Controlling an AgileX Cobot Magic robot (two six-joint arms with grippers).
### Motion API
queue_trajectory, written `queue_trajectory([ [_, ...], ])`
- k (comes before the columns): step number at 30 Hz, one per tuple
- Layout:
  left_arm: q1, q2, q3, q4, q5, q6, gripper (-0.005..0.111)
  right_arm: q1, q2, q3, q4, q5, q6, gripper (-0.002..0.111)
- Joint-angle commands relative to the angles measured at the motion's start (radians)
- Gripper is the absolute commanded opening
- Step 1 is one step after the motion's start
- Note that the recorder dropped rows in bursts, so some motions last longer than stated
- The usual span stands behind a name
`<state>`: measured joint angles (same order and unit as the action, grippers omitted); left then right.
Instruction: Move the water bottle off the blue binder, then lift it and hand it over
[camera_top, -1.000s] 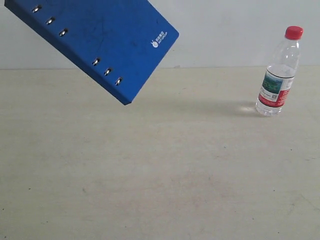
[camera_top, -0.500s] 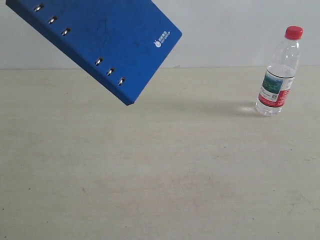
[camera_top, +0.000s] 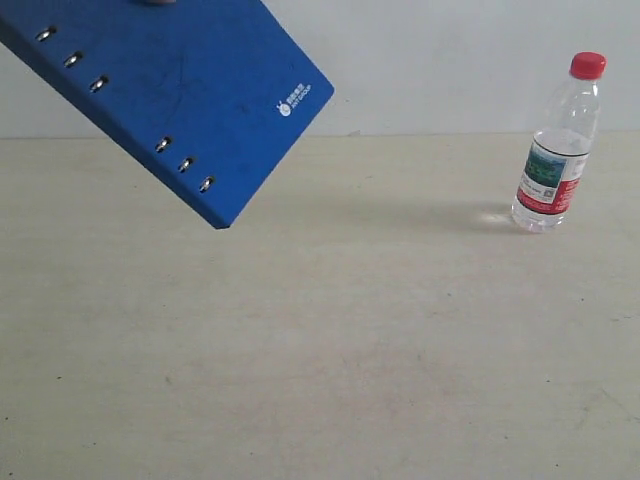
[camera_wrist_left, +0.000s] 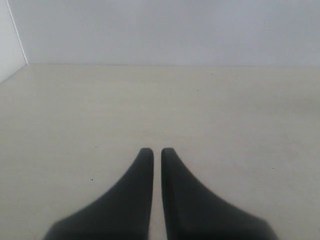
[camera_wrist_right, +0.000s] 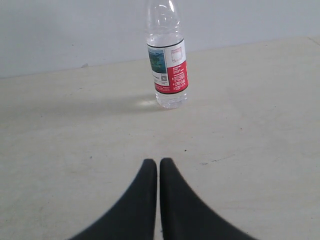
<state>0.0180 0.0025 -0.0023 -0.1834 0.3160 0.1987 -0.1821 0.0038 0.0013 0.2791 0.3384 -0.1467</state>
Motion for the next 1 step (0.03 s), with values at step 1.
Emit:
queue_trajectory([
  [1,0.001,-0.002,0.002,-0.010,-0.010,0.004,0.005,-0.006,-0.004,-0.001,0.000,-0.005,-0.002,0.000],
])
